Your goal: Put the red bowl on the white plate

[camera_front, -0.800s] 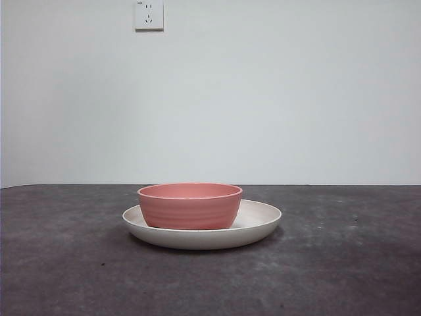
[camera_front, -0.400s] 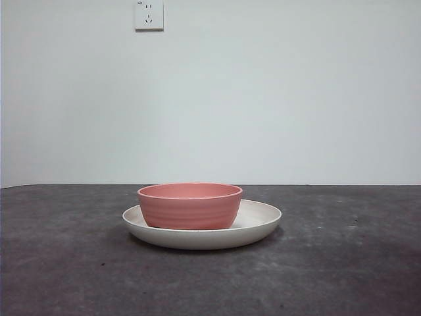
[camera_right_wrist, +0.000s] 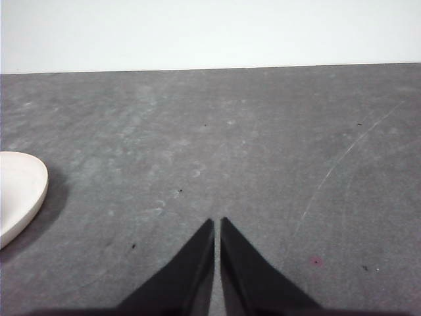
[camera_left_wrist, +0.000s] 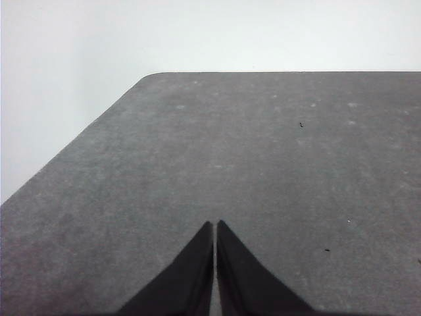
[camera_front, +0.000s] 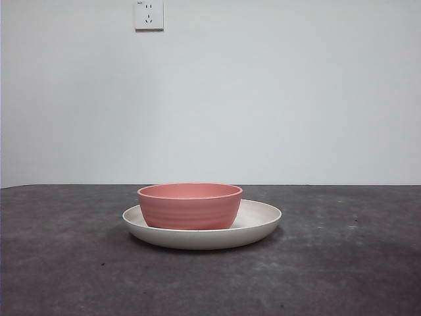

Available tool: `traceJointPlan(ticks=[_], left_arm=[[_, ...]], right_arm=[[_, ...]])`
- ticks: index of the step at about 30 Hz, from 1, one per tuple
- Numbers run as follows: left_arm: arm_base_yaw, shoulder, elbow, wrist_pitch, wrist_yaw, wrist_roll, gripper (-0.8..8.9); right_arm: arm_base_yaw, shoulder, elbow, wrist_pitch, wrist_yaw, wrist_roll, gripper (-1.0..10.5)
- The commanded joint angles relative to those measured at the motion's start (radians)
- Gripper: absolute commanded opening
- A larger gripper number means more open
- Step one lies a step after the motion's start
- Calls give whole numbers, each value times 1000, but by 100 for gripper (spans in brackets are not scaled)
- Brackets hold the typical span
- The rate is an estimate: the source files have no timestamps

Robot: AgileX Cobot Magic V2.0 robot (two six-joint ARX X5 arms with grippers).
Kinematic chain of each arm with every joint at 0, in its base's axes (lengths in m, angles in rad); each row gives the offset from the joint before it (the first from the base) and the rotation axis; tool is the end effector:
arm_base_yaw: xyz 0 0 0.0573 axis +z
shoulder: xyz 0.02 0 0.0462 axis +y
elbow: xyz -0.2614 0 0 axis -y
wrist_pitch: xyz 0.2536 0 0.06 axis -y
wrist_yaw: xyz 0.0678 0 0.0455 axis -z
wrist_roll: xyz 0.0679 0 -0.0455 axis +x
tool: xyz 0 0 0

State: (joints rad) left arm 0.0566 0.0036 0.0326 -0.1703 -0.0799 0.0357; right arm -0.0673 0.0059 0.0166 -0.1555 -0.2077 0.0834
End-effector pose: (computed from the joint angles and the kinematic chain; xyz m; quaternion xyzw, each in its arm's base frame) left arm 0.1440 0.0136 0.1527 0.0186 0.0718 0.0668 0.9950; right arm 0.1450 0.0043 0.1484 0.0514 0.0745 0.0669 0.9936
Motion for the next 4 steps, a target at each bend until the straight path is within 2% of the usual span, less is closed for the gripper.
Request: traceJointPlan(ticks=[1,4], left_arm=[[3,0,-21,13,-2,-3,8],[3,0,-21,12,-2,-3,8]], right_arm=[[-2,-2,-5,4,0,10,8],[-2,-2,-5,4,0,10,8]])
